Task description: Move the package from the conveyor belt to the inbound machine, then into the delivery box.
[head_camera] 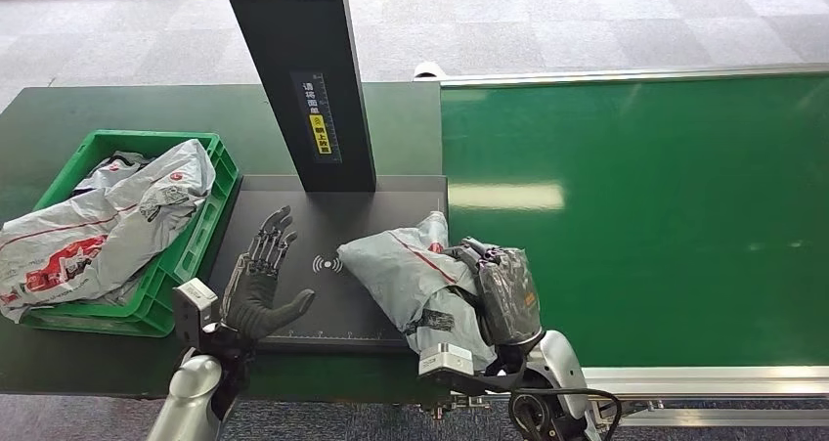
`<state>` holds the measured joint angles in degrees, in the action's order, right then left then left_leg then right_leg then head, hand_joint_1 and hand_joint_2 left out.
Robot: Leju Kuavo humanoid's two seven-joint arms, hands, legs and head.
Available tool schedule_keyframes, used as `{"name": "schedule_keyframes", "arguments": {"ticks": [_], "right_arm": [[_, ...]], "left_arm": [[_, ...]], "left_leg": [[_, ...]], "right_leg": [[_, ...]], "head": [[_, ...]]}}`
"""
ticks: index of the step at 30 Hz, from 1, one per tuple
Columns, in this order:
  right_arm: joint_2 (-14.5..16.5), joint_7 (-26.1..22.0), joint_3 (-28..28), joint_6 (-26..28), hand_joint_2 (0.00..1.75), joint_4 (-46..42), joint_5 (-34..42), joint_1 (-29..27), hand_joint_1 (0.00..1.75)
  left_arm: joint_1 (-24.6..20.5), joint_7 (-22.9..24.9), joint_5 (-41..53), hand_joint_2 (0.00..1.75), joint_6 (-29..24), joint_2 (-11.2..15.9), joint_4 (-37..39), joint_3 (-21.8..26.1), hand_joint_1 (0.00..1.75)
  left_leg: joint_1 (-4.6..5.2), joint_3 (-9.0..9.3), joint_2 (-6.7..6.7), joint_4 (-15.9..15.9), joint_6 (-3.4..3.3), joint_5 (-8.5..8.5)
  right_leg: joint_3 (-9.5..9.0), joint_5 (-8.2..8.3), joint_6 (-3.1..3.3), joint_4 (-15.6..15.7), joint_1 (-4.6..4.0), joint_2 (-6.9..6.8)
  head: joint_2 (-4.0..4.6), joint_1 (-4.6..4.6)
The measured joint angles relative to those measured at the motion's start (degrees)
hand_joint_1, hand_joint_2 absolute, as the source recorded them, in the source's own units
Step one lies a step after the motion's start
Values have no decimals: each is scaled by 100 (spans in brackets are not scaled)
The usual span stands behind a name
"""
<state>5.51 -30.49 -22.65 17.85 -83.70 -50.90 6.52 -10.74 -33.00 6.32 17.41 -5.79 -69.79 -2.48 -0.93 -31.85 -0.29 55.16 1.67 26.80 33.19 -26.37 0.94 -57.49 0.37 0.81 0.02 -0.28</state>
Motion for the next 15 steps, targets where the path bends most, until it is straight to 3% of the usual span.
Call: {"name": "schedule_keyframes", "arguments": {"ticks": [5, 7, 13, 15], "right_arm": [[-39, -219, -447, -1724, 175, 48, 832, 67, 175], [-59, -148, -642, -2028, 175, 161, 920, 152, 175], [-85, 571, -763, -1368, 175, 632, 359, 391, 175], [-93, 637, -739, -1400, 175, 771, 260, 432, 175]], "left_arm": [[-84, 1, -15, 175, 10, -2, 56, -20, 0], [-115, 0, -15, 175, 3, -2, 86, -26, 0], [20, 9, -15, 175, -6, 2, -2, -25, 0], [69, 24, -11, 175, 4, 4, -51, -24, 0]], "left_leg": [[-1, -1, 0, 0, 0, 0], [-1, -2, 0, -1, 0, 0], [0, -5, -2, 2, 0, 0], [0, -6, -2, 4, 0, 0]], "right_leg": [[1, 0, 0, 0, -1, 0], [1, 0, 0, 0, -2, 0], [0, 0, -1, 0, -1, -1], [0, 0, -1, 0, 0, -2]], "head": [[-2, -1], [-2, -2], [0, 1], [0, 0]]}}
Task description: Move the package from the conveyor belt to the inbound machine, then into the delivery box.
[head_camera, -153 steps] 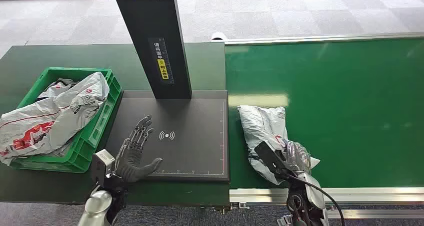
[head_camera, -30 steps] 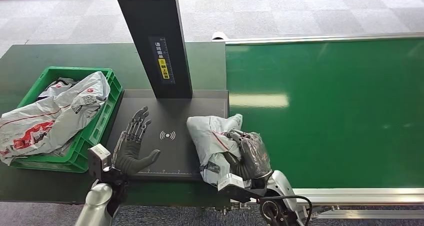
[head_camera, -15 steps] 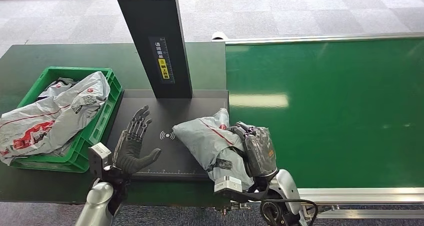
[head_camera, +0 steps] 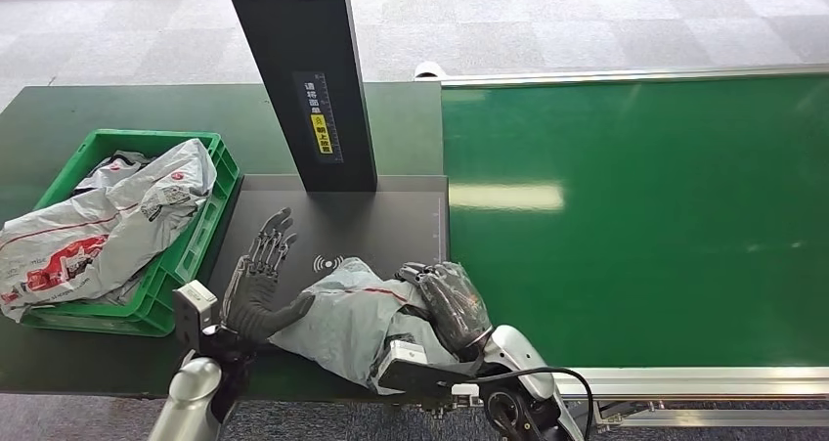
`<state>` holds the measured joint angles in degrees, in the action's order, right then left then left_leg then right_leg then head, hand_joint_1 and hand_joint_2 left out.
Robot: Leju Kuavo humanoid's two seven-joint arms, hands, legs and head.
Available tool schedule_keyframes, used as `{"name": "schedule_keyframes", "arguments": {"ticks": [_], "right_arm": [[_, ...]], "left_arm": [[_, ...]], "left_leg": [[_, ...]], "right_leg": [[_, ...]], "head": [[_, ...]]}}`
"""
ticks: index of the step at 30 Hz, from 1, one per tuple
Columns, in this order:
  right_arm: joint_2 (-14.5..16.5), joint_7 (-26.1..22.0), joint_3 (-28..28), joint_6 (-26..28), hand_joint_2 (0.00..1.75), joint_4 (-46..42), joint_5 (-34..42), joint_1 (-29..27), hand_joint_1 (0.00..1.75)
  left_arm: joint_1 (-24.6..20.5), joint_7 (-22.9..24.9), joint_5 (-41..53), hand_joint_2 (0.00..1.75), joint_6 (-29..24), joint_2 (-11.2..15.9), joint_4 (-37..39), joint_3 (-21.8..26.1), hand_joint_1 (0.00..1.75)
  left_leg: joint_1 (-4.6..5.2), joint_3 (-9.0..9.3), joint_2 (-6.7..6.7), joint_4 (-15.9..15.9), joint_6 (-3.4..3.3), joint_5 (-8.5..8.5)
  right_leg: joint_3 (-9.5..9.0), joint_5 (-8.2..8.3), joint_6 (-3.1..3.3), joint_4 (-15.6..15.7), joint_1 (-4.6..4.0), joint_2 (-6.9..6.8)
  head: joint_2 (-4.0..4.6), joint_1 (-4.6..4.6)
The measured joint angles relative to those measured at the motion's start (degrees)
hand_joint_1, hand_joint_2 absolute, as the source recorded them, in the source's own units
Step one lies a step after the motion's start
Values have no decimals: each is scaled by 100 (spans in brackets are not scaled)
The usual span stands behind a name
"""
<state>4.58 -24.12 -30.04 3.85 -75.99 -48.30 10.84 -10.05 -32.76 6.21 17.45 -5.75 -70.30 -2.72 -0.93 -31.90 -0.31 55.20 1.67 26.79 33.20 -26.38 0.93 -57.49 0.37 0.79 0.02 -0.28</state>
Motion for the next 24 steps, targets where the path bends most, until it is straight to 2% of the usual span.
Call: {"name": "schedule_keyframes", "arguments": {"ticks": [5, 13, 14, 17, 18, 24], "right_arm": [[1, -192, 7, -268, 175, 369, -29, 80, 175], [2, -202, 8, -169, 175, 563, -12, 124, 174], [3, -161, 12, -104, 175, 571, -30, 125, 145], [10, 91, 86, 210, 175, 575, -138, 125, 15], [14, 166, 131, 290, 175, 575, -161, 125, 0], [48, 205, 396, 481, 175, 554, 102, 113, 0]], "left_arm": [[2, 13, 43, 175, 3, 2, -9, 1, 0], [1, 13, 48, 175, -4, 3, -8, 1, 0], [3, 13, 48, 175, -7, 3, -8, 3, 0], [35, 13, 50, 175, -13, 3, -33, 16, 0], [51, 14, 50, 175, -12, 3, -48, 20, 0], [87, 28, 59, 175, -10, 3, -73, 25, 0]], "left_leg": [[-1, 1, 1, 1, 0, 0], [-1, 1, 1, 1, 0, 0], [-1, 1, 0, 1, 0, 0], [-1, 1, 0, 1, 0, 0], [0, 1, 0, 2, 0, 0], [-1, 1, 0, 2, 0, 0]], "right_leg": [[0, 0, 0, 0, 0, 0], [-1, 0, 0, 0, -1, 0], [-1, 0, 0, 0, -1, 0], [-1, 0, 0, 0, -1, 0], [-1, 0, 0, 0, 0, 0], [-1, 0, 0, 0, 0, 0]], "head": [[0, -1], [-1, 0], [0, 0], [-1, 0], [-2, 0], [-1, 0]]}}
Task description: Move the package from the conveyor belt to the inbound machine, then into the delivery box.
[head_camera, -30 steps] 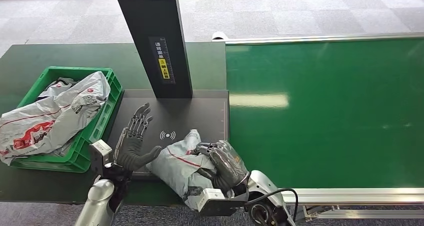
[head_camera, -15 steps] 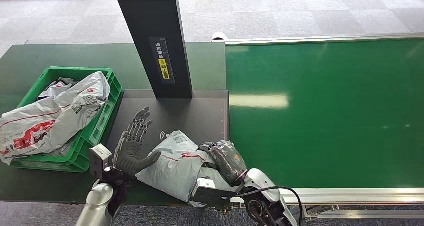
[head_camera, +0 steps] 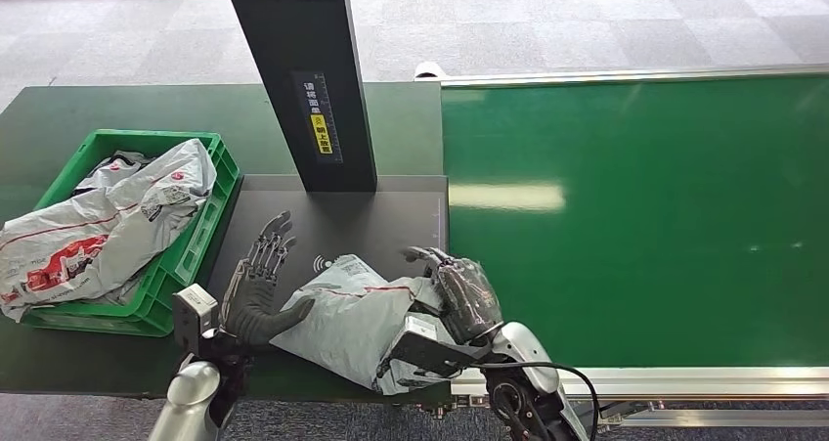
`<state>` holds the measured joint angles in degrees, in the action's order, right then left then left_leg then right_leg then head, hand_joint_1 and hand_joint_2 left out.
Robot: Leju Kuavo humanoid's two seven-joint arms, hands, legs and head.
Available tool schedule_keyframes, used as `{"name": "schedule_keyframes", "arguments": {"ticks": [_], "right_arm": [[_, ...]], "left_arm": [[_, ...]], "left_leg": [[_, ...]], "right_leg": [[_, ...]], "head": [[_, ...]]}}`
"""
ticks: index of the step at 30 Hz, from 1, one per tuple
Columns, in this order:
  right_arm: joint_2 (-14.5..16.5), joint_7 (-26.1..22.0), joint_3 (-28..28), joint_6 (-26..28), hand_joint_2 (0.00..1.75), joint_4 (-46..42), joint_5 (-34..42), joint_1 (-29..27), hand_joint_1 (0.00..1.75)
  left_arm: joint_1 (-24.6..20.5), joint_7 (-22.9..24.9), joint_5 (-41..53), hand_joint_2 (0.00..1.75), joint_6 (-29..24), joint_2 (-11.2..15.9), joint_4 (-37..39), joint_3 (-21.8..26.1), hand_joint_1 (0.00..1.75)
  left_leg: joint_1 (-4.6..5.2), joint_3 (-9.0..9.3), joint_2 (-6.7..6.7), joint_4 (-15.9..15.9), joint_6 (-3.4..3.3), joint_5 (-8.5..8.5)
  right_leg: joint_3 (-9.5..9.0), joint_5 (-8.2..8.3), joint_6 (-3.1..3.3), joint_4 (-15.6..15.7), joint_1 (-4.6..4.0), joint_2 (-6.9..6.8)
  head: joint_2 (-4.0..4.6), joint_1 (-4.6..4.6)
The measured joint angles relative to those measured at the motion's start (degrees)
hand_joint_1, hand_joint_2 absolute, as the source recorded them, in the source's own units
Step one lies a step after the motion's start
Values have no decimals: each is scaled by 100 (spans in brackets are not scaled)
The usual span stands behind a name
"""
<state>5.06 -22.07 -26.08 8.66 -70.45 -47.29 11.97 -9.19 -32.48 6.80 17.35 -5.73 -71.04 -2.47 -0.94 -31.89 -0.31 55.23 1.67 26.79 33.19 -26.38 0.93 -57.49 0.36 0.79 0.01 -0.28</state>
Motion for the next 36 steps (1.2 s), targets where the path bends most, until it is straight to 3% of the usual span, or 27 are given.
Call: {"name": "schedule_keyframes", "arguments": {"ticks": [8, 21, 27, 36], "right_arm": [[66, -139, 461, 436, 175, -379, 623, -173, 0], [106, -309, 772, 533, 175, -742, 1038, -396, 0], [127, -330, 861, 481, 175, -795, 1175, -408, 0], [128, -330, 902, 466, 175, -804, 1181, -408, 0]], "left_arm": [[0, 2, 5, 175, -2, -5, 0, 0, 0], [-1, 32, 256, 175, 40, -9, 0, -32, 0], [4, -33, 1280, 175, 120, 98, -20, -484, 0], [7, -50, 1362, 175, 116, 185, -33, -734, 0]], "left_leg": [[0, 0, 0, 0, 0, 0], [0, 0, 0, 0, -1, 1], [0, -2, 0, 1, -1, 1], [0, -1, 0, 1, -1, 1]], "right_leg": [[0, 0, 0, 0, 0, 0], [1, 0, 0, 0, 0, 0], [0, 0, 0, 0, 1, 0], [1, 0, 0, 0, 0, 0]], "head": [[1, 0], [0, -1], [0, 0], [-1, 0]]}}
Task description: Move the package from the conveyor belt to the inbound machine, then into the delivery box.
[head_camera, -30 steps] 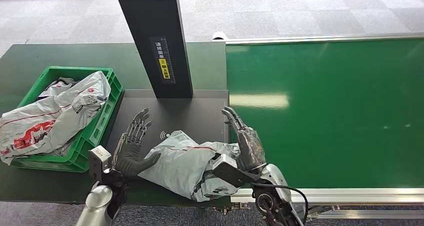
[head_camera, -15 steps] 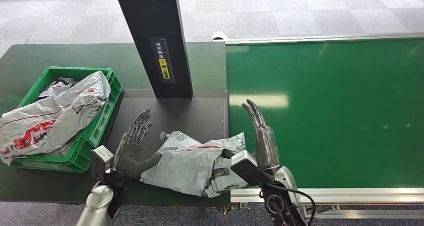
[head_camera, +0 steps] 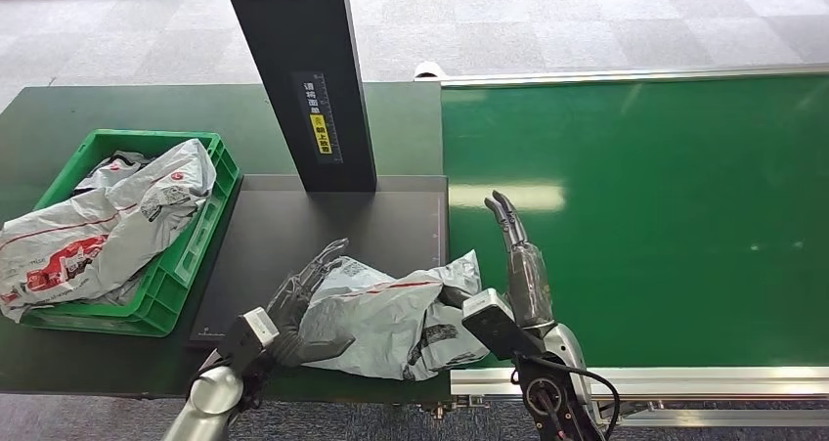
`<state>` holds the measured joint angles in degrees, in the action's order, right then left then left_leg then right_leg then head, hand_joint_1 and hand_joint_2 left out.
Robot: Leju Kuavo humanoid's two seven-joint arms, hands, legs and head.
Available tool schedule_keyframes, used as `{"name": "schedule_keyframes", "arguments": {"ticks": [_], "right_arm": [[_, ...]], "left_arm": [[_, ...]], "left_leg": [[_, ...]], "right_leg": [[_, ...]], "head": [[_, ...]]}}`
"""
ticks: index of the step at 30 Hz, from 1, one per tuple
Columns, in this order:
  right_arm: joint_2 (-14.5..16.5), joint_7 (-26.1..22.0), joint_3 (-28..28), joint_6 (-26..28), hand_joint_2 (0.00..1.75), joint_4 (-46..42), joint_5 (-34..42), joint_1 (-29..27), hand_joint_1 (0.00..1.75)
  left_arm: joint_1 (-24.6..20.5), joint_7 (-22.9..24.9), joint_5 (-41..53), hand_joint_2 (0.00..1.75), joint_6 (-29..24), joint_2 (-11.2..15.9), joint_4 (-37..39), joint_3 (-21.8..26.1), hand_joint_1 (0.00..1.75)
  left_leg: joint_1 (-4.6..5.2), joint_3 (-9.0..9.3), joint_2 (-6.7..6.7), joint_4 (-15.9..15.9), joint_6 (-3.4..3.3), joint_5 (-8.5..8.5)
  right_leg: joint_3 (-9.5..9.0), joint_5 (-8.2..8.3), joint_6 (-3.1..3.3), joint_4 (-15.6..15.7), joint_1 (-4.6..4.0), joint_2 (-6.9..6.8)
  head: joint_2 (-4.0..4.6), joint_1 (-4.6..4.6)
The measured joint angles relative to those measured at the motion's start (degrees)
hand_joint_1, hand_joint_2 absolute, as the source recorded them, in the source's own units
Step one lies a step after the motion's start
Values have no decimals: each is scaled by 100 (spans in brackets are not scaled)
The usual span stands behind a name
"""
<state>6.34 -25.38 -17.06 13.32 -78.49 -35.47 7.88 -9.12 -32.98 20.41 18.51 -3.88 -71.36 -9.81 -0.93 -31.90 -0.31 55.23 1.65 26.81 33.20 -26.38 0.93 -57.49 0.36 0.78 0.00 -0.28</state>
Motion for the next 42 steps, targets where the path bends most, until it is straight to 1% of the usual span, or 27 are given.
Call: {"name": "schedule_keyframes", "arguments": {"ticks": [4, 7, 12, 16, 17, 19, 21, 22, 23, 24, 26, 27, 29, 32, 35, 39, 42], "right_arm": [[0, 0, 11, -1, 175, 0, 0, 0, 0], [1, -1, 31, -6, 175, 0, 0, 0, 0], [22, -10, 45, -62, 175, 0, -1, 7, 0], [36, 3, 45, -119, 175, 0, -4, 20, 0], [37, 17, 45, -127, 175, 0, -9, 20, 0], [43, 76, 46, -130, 175, 0, -38, 18, 0], [58, 143, 47, -131, 175, -2, -79, 15, 0], [68, 166, 47, -131, 175, -4, -93, 14, 0], [77, 181, 47, -131, 175, -9, -103, 14, 0], [84, 194, 47, -131, 175, -17, -110, 13, 0], [96, 208, 48, -131, 175, -37, -119, 13, 0], [103, 211, 48, -130, 175, -49, -121, 13, 0], [118, 218, 48, -130, 175, -92, -122, 14, 0], [139, 225, 49, -130, 175, -219, -122, 14, 0], [138, 234, 58, -128, 175, -316, -123, -37, 0], [116, 246, 90, -128, 175, -348, -124, -152, 0], [110, 247, 102, -130, 175, -352, -125, -189, 0]], "left_arm": [[0, 8, 40, 175, -11, 21, 0, -10, 0], [-4, 188, 534, 175, -84, 50, 6, -117, 0], [-86, 720, 1863, 175, -152, 119, 316, -678, 0], [-280, 942, 2288, 175, -296, 184, 745, -1135, 0], [-335, 1029, 2334, 175, -327, 198, 833, -1214, 0], [-487, 1406, 2464, 175, -419, 207, 1037, -1339, 0], [-682, 1797, 2617, 175, -569, 175, 1307, -1443, 0], [-773, 1886, 2674, 175, -650, 152, 1452, -1490, 0], [-854, 1922, 2714, 175, -715, 130, 1586, -1528, 10], [-922, 1935, 2742, 175, -761, 109, 1706, -1554, 42], [-1028, 1941, 2770, 175, -811, 69, 1903, -1583, 120], [-1063, 1936, 2775, 175, -834, 51, 1980, -1590, 150], [-1108, 1871, 2771, 175, -925, 28, 2060, -1599, 164], [-1125, 1615, 2753, 175, -1168, 19, 2071, -1598, 175], [-1034, 1319, 2736, 175, -1502, 21, 2004, -1582, 175], [-922, 1205, 2733, 175, -1671, 22, 1904, -1544, 175], [-893, 1139, 2722, 44, -1709, 22, 1855, -1523, 175]], "left_leg": [[0, 0, 0, 0, 0, 0], [1, 0, -1, 0, 0, 0], [1, 0, -2, 0, -2, 2], [1, 4, -24, 0, -4, 1], [1, 8, -32, 0, -4, 1], [2, 22, -49, 0, -7, 1], [7, 49, -64, -1, -21, 14], [11, 69, -67, -3, -31, 26], [15, 84, -68, -4, -38, 41], [18, 99, -68, -6, -44, 60], [24, 137, -67, -10, -42, 101], [28, 163, -65, -11, -42, 120], [34, 191, -64, -10, -45, 135], [36, 149, -63, -7, -60, 63], [36, 117, -63, -2, -48, 17], [37, 112, -64, 0, -54, 37], [39, 109, -61, 0, -58, 54]], "right_leg": [[0, 0, 0, 0, 0, 0], [0, -1, -1, 0, 1, 0], [-2, -2, -3, 0, 2, -2], [-18, -6, -9, 0, 2, -25], [-25, -9, -12, 0, 2, -33], [-48, -17, -22, 1, 2, -53], [-89, -30, -32, 3, 5, -70], [-114, -38, -37, 4, 8, -74], [-139, -48, -42, 6, 12, -76], [-166, -67, -50, 7, 15, -76], [-220, -104, -56, 11, 22, -79], [-241, -121, -57, 12, 26, -80], [-248, -122, -60, 13, 33, -82], [-193, -76, -61, 9, 33, -81], [-160, -53, -57, 5, 31, -81], [-159, -65, -68, 7, 33, -82], [-158, -74, -71, 9, 36, -80]], "head": [[1, 0], [0, 0], [0, -1], [1, -1], [1, -1], [1, -1], [0, -1], [0, 0], [0, 1], [0, 1], [1, 2], [1, 0], [1, 2], [2, -3], [1, -4], [2, -3], [2, -3]]}}
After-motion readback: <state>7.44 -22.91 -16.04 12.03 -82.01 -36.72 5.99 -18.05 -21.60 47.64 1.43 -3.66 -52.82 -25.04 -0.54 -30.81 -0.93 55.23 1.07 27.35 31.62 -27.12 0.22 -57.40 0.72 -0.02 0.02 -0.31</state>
